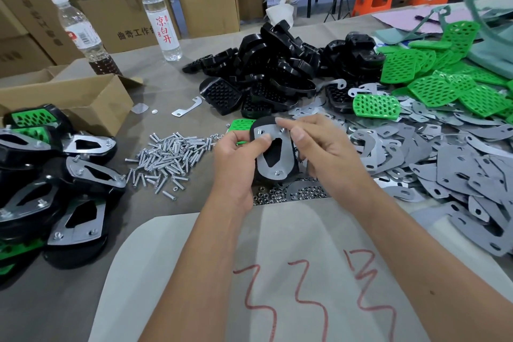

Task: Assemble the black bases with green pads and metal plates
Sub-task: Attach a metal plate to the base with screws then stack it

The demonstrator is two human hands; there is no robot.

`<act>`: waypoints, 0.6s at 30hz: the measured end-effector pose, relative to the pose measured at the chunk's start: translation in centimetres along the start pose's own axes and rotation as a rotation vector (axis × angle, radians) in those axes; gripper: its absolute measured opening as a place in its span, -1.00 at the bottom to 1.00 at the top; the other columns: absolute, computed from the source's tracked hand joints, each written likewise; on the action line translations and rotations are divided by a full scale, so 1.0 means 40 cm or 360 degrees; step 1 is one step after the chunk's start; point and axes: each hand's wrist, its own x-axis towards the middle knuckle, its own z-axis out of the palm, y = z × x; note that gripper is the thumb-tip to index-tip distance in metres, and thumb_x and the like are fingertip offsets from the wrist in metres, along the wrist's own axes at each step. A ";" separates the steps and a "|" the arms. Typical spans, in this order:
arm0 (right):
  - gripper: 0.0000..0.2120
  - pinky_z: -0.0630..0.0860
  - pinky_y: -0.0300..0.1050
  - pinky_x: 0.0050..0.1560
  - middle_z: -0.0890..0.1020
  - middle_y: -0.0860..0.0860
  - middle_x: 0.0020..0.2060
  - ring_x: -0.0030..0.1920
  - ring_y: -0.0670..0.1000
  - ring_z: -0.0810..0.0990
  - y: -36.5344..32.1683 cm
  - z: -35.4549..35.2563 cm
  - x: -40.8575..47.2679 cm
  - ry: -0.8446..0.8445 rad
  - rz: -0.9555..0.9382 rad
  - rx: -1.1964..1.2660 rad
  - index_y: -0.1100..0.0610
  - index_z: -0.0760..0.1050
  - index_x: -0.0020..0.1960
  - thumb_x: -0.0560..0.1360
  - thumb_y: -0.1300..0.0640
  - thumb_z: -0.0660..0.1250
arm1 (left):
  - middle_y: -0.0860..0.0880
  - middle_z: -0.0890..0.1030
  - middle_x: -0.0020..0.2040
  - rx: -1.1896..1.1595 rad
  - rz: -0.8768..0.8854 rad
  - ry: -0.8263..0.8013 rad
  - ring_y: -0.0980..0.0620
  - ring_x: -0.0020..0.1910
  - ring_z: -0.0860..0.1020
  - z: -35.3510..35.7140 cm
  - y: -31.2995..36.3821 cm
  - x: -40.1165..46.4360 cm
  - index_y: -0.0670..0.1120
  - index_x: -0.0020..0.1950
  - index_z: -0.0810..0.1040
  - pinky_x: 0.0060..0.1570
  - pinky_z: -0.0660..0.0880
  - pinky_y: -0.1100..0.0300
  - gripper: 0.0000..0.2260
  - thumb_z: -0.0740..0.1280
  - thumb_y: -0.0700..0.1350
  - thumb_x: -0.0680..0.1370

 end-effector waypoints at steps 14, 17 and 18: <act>-0.87 0.54 -0.16 -0.04 0.60 -0.04 -0.14 -0.14 -0.03 0.58 0.013 -0.013 0.011 0.0198 -0.0279 -0.0174 0.02 0.68 -0.16 0.50 0.22 0.52 | -0.20 0.70 -0.11 0.0070 0.0045 0.0117 -0.08 -0.23 0.67 0.023 -0.019 -0.008 -0.11 -0.04 0.53 -0.16 0.60 -0.01 -0.77 0.56 -0.26 0.46; -0.78 0.52 -0.13 -0.13 0.59 -0.02 -0.23 -0.20 0.00 0.57 0.017 -0.011 0.010 0.0400 -0.0256 -0.0232 0.08 0.57 -0.28 0.44 0.13 0.59 | -0.24 0.69 -0.05 0.0110 0.0060 0.0108 -0.08 -0.20 0.67 0.031 -0.022 -0.015 -0.11 -0.02 0.53 -0.10 0.58 -0.05 -0.70 0.59 -0.17 0.37; -0.74 0.51 -0.11 -0.15 0.59 0.00 -0.25 -0.21 0.02 0.57 0.018 -0.012 0.010 0.0467 -0.0237 -0.0268 0.10 0.55 -0.29 0.43 0.08 0.60 | -0.24 0.69 -0.06 0.0113 0.0066 0.0106 -0.07 -0.21 0.66 0.033 -0.024 -0.016 -0.11 -0.02 0.52 -0.10 0.58 -0.03 -0.69 0.59 -0.17 0.38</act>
